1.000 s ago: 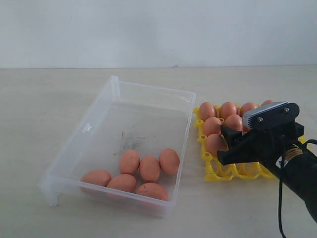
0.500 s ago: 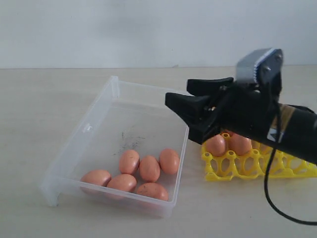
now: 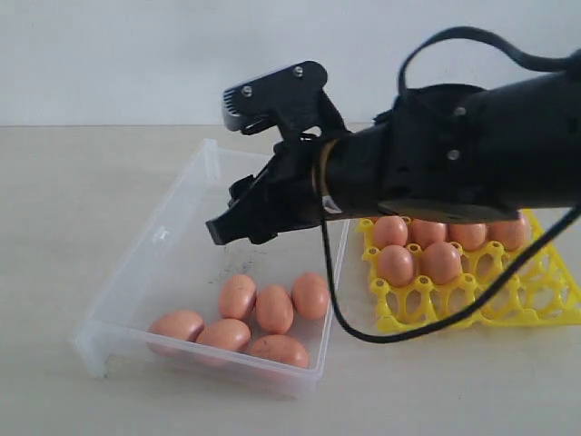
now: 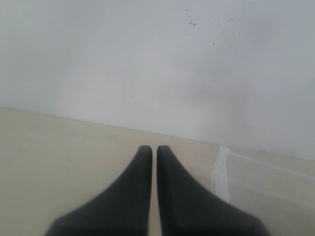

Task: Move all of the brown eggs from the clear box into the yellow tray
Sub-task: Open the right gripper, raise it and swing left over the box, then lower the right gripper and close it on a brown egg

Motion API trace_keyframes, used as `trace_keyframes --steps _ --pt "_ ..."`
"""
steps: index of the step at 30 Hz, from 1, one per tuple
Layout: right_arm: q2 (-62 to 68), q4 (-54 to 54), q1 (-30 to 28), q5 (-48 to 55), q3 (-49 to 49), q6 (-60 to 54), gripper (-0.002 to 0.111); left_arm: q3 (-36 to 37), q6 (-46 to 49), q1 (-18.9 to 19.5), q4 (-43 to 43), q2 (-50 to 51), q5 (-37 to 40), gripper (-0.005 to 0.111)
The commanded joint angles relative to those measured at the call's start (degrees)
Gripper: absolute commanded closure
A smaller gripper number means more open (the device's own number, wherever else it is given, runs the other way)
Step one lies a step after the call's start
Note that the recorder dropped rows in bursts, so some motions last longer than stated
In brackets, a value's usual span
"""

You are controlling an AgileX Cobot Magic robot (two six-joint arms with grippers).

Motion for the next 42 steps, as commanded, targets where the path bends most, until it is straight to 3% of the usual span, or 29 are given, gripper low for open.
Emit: trace_keyframes --steps 1,7,11,42 --pt "4.22 10.39 2.04 11.69 -6.86 -2.35 0.051 -0.21 -0.07 -0.22 -0.03 0.2 -0.11 0.103" --pt "9.91 40.38 2.04 22.97 -15.72 -21.52 0.051 -0.21 -0.07 -0.22 -0.03 0.2 -0.11 0.103" --pt "12.79 51.58 2.04 24.6 -18.72 -26.69 0.051 -0.21 -0.07 -0.22 -0.03 0.2 -0.11 0.103" --pt "22.65 48.19 1.46 17.94 -19.0 -23.56 0.051 -0.21 -0.07 -0.22 -0.03 0.2 -0.11 0.103"
